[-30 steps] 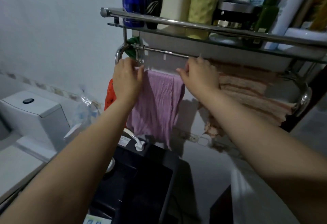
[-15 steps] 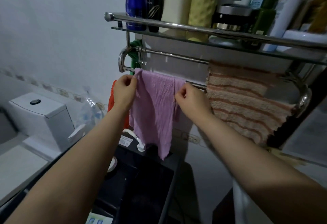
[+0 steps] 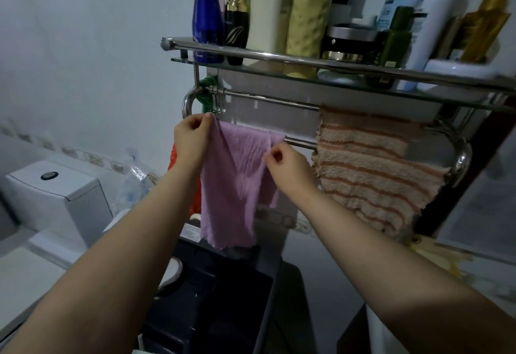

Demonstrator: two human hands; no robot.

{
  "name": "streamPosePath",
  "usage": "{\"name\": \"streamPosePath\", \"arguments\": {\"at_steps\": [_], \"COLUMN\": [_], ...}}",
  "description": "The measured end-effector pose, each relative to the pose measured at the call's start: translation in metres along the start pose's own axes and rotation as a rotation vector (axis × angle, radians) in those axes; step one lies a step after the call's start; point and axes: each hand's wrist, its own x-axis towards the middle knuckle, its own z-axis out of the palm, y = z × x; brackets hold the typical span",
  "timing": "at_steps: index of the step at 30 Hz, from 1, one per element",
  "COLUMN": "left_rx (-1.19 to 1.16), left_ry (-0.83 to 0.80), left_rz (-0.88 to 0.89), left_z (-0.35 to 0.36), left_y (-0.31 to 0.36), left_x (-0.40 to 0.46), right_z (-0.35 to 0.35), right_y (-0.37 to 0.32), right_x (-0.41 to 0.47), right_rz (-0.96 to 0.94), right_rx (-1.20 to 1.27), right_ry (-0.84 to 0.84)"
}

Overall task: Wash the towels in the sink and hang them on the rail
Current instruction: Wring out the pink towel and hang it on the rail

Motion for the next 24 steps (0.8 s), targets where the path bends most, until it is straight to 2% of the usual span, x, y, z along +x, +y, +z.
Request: {"name": "streamPosePath", "arguments": {"at_steps": [3,5,8,10,13,16,18,19,21,24], "left_rx": [0.067,0.223,0.51,0.706,0.904,0.947,0.897,0.873,0.869,0.847], "left_ry": [0.011,0.0,0.011,0.001,-0.005,0.05,-0.027,-0.09,-0.195,-0.221], "left_rz": [0.012,0.032,0.025,0.075,0.226,0.478,0.693,0.747,0.752,0.684], "left_z": [-0.002,-0.004,-0.01,-0.012,-0.01,-0.007,-0.001,0.003,0.008,0.007], "left_y": [0.013,0.018,0.02,0.021,0.019,0.015,0.009,0.005,-0.003,-0.011], "left_x": [0.019,0.032,0.048,0.05,0.043,0.032,0.017,0.008,-0.008,-0.006], "right_z": [-0.027,-0.05,-0.081,-0.091,-0.088,-0.087,-0.083,-0.081,-0.076,-0.073], "right_y": [-0.015,-0.019,-0.007,0.004,0.012,0.008,0.007,0.006,0.008,0.016], "right_x": [0.021,0.039,0.056,0.054,0.044,0.035,0.029,0.026,0.019,0.014], "right_rz": [0.041,0.11,0.224,0.289,0.244,0.096,-0.008,-0.057,-0.13,-0.197], "right_rx": [0.324,0.384,0.096,-0.128,-0.316,-0.473,-0.528,-0.549,-0.581,-0.606], "right_ry": [0.033,0.095,0.156,0.135,0.079,0.087,0.095,0.1,0.114,0.128]}}
